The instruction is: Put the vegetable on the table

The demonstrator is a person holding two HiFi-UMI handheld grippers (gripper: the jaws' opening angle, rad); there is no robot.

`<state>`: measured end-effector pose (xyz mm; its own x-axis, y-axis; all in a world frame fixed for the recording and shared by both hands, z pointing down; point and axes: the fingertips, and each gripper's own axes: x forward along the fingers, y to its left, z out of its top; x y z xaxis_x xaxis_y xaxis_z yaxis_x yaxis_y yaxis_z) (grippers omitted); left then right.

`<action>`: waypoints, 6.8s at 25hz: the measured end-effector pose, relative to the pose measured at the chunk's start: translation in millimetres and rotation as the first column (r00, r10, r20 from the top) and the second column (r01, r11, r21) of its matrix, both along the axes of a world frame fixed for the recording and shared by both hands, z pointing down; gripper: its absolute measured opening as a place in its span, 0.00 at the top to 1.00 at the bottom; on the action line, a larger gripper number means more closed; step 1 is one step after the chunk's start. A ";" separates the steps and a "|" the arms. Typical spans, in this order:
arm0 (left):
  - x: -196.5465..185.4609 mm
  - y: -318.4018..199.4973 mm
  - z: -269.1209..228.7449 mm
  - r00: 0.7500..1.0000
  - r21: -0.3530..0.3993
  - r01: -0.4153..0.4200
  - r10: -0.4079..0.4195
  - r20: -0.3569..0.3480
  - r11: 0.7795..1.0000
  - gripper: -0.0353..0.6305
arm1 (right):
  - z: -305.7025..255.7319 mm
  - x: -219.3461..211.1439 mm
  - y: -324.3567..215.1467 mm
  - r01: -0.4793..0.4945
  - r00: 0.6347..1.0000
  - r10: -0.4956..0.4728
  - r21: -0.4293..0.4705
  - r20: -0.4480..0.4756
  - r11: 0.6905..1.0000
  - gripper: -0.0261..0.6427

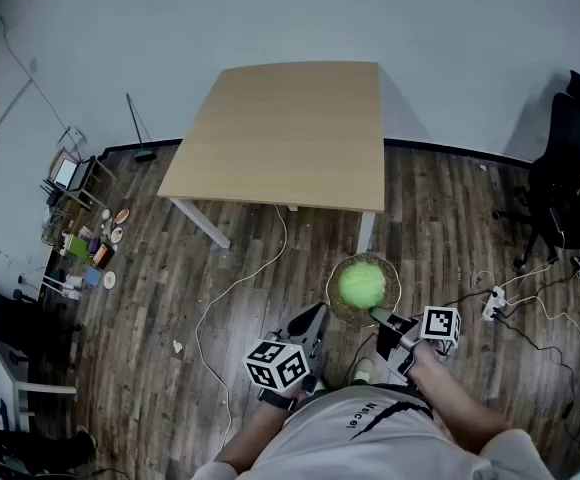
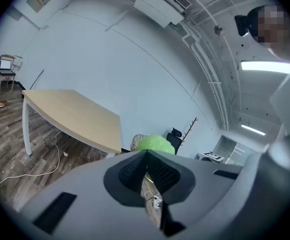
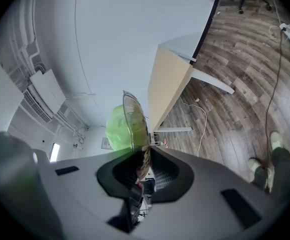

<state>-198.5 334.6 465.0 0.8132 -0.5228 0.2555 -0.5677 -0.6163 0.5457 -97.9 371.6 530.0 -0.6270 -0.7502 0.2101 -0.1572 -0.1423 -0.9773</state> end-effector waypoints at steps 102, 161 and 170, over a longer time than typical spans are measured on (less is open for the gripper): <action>236.4 -611.2 91.3 0.981 -0.060 0.185 -0.180 0.078 0.981 0.93 | 196.6 222.2 -652.1 0.294 0.955 -0.298 -0.172 0.005 0.940 0.89; 232.3 -661.4 24.0 0.974 -0.033 0.217 -0.215 0.071 0.976 0.93 | -9.7 199.6 -713.3 0.504 0.691 -0.208 0.256 -0.692 0.825 0.94; 236.2 -661.5 -55.7 0.974 0.128 0.213 -0.221 0.053 0.969 0.93 | -115.0 200.7 -699.3 0.545 0.643 0.005 0.462 -0.766 0.700 0.94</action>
